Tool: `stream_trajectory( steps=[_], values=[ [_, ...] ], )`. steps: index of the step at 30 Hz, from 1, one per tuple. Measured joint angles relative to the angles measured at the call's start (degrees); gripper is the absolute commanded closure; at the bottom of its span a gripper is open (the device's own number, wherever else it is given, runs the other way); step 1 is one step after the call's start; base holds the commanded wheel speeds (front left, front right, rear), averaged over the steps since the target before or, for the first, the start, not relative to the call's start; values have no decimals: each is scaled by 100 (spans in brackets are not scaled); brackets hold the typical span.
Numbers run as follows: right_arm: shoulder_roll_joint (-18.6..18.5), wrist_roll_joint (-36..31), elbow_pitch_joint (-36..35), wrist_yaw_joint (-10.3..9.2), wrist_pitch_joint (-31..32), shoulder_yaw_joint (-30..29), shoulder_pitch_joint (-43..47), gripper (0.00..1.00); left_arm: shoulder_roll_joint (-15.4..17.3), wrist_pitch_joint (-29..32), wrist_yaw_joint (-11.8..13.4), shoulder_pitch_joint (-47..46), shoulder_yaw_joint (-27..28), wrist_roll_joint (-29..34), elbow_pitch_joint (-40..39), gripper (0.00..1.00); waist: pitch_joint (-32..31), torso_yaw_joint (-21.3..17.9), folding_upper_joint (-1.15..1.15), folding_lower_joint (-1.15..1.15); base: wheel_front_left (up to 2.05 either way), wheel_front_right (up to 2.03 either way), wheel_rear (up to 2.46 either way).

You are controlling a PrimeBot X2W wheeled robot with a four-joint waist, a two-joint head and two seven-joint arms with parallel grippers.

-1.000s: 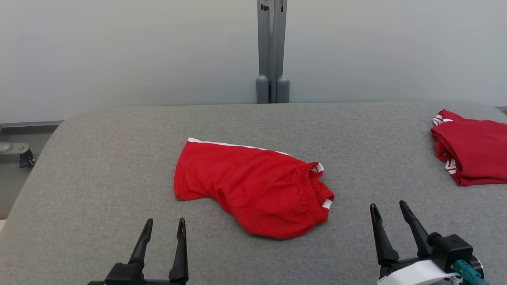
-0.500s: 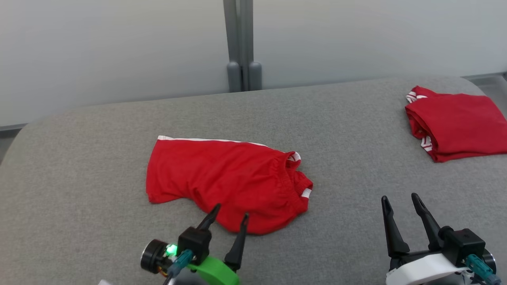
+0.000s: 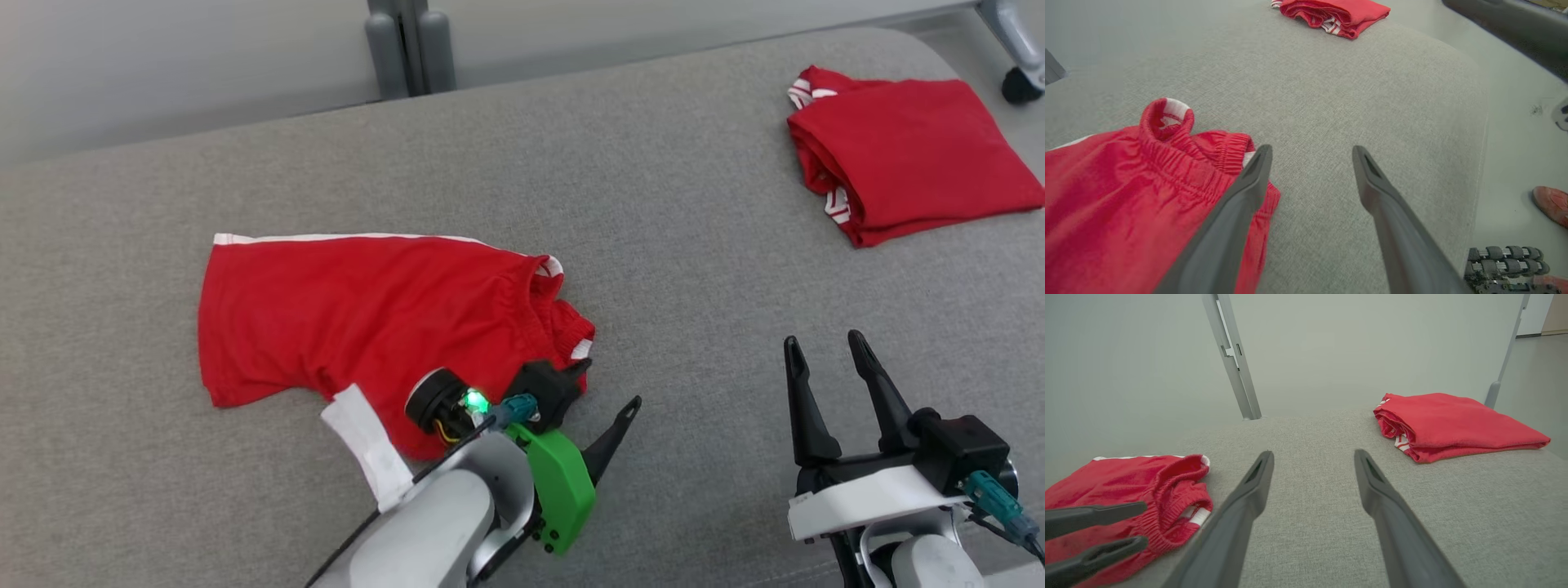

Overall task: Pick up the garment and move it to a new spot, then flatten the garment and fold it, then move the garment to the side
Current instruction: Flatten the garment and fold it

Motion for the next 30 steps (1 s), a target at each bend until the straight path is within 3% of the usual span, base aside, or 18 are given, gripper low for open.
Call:
stream_trajectory(
  steps=[6,13,18,19,20,21,22,30],
  values=[
    [20,19,2,0,0,-40,-119,0,0,185,34,-622,-302,-126,512,0,470,-233,0,0,0,0,0],
    [25,130,12,0,0,-24,-277,0,-2,300,754,-1153,-569,-115,972,0,840,-426,0,0,0,0,0],
    [25,160,9,0,0,-32,-336,0,-14,282,1033,-1317,-705,-197,1152,0,974,-434,0,0,0,0,0],
    [25,160,9,0,0,-30,-347,0,-15,297,1068,-1349,-719,-211,1194,26,983,-423,0,0,0,0,0],
    [27,160,9,0,0,-26,-370,0,-20,319,1103,-1388,-743,-229,1245,61,995,-410,0,0,0,0,0],
    [27,160,9,0,0,-24,-387,0,-25,345,1137,-1421,-757,-235,1283,87,1005,-400,0,0,0,0,0],
    [27,162,9,0,-1,-22,-399,0,-24,358,1174,-1457,-772,-235,1332,100,1017,-388,0,0,0,0,0],
    [29,168,7,0,0,-92,-393,0,19,449,1151,-1612,-872,-207,1492,100,968,-254,0,0,0,0,0]
  ],
)
